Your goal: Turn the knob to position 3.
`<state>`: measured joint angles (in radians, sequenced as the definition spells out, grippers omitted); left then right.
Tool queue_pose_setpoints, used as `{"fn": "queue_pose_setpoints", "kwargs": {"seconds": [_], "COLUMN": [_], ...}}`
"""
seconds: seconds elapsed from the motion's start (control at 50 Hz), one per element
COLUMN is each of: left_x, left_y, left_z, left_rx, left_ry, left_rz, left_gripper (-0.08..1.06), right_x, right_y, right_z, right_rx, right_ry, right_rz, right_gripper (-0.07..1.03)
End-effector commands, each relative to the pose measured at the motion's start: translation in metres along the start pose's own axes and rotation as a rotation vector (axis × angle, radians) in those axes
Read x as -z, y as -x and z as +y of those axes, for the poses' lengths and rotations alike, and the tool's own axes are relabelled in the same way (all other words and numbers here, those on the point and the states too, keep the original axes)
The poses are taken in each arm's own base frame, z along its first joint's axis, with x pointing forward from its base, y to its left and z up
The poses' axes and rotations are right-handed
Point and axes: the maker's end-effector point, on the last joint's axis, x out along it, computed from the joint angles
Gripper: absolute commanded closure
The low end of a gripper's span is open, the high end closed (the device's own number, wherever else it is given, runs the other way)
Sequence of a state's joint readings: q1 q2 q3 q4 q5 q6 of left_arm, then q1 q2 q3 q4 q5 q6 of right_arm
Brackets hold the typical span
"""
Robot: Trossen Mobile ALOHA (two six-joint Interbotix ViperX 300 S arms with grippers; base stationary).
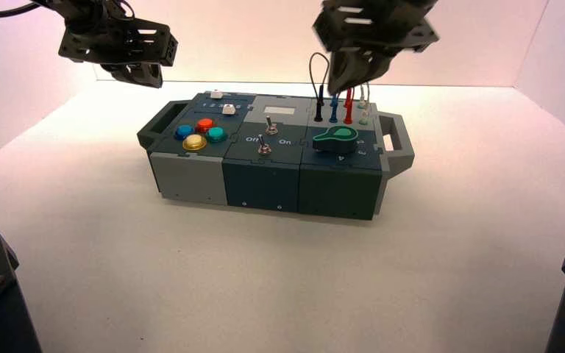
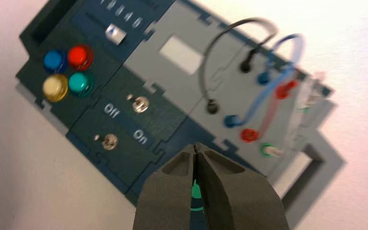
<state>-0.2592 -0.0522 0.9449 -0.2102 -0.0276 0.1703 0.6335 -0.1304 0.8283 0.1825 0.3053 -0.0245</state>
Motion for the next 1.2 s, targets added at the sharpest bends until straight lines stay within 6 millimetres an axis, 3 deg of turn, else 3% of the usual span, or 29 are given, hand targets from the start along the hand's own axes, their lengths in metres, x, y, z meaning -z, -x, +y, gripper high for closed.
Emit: {"fn": "queue_pose_setpoints", "kwargs": {"seconds": [0.02, 0.82, 1.2], "left_x": [-0.015, -0.013, -0.013], "left_y": [0.001, -0.001, -0.001], "left_z": [-0.001, -0.001, -0.001], "left_rx": [0.001, 0.001, 0.001], "left_ry": [-0.004, -0.006, -0.006], "left_rz": [-0.037, -0.028, -0.028], "left_gripper": [1.01, 1.01, 1.01], "right_x": [-0.010, 0.017, 0.031], "right_y": [-0.004, -0.034, -0.032], "right_z": [0.017, 0.018, 0.024], "right_rx": [-0.025, -0.018, -0.029], "right_ry": [0.039, 0.039, 0.050], "right_rz": [-0.005, 0.109, 0.158], "right_gripper": [0.98, 0.98, 0.98]}}
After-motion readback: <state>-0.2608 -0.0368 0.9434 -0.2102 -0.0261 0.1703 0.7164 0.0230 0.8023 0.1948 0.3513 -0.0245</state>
